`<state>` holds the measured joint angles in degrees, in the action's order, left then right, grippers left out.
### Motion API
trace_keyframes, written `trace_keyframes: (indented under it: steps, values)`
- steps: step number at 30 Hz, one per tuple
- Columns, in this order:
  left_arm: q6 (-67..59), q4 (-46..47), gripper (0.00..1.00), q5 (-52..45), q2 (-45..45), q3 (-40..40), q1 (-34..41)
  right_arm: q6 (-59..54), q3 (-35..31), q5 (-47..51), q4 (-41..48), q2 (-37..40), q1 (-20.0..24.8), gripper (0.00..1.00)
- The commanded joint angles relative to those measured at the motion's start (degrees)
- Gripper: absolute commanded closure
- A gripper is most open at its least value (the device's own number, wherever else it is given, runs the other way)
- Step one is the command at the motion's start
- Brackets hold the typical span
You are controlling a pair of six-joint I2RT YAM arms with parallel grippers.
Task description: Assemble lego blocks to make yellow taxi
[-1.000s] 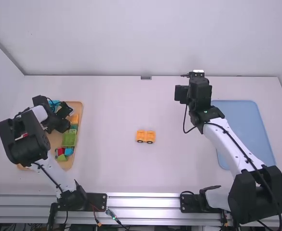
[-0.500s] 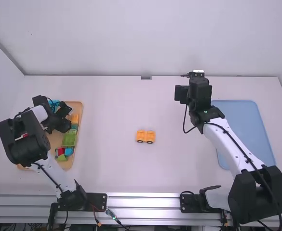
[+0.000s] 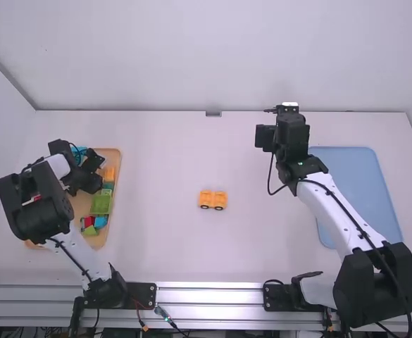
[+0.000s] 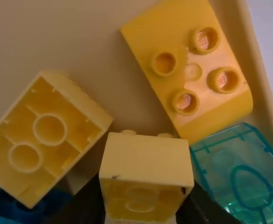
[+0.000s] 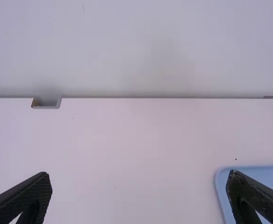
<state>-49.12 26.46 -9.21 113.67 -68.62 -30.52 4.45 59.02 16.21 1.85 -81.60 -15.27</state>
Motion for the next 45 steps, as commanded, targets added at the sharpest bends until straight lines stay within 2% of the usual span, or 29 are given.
trace_keyframes:
  steps: [1,4,13,19,23,35,38,42,45]
  values:
    - [0.9,0.66,0.68,4.79,1.42,1.18,-0.17,0.22,2.08,0.13,-0.17,-0.48,-0.17,0.01]
    - [0.92,0.42,0.74,4.7,1.42,1.18,-0.13,0.22,2.08,0.13,-0.17,-0.48,-0.17,0.01]
    - [1.77,1.55,0.83,4.13,1.42,-0.52,0.09,0.24,2.08,0.13,-0.15,-0.48,-0.15,0.01]
    - [3.32,4.85,0.86,4.02,1.4,-3.69,0.09,0.26,2.08,0.09,-0.15,-0.48,-0.17,0.01]
    - [3.26,6.1,0.84,1.95,0.85,-5.22,0.13,0.22,2.08,-3.48,-0.22,-0.48,-0.11,0.01]
    - [-3.61,6.08,0.85,-11.96,-8.87,-4.02,-0.07,-1.16,2.08,-24.74,-5.68,-0.5,0.63,0.01]
    - [-6.56,6.49,0.85,-15.93,-10.45,-3.26,-0.2,-2.16,2.08,-27.5,-6.16,-0.5,0.63,0.01]
    - [-12.52,8.39,0.86,-23.76,-11.74,-3.1,0.5,-2.14,2.08,-30.14,-7.5,-1.14,0.5,0.01]
    - [-18.88,11.17,0.86,-31.08,-12.94,-3.08,1.64,-2.21,2.08,-34.58,-12.28,-5.01,0.24,0.01]
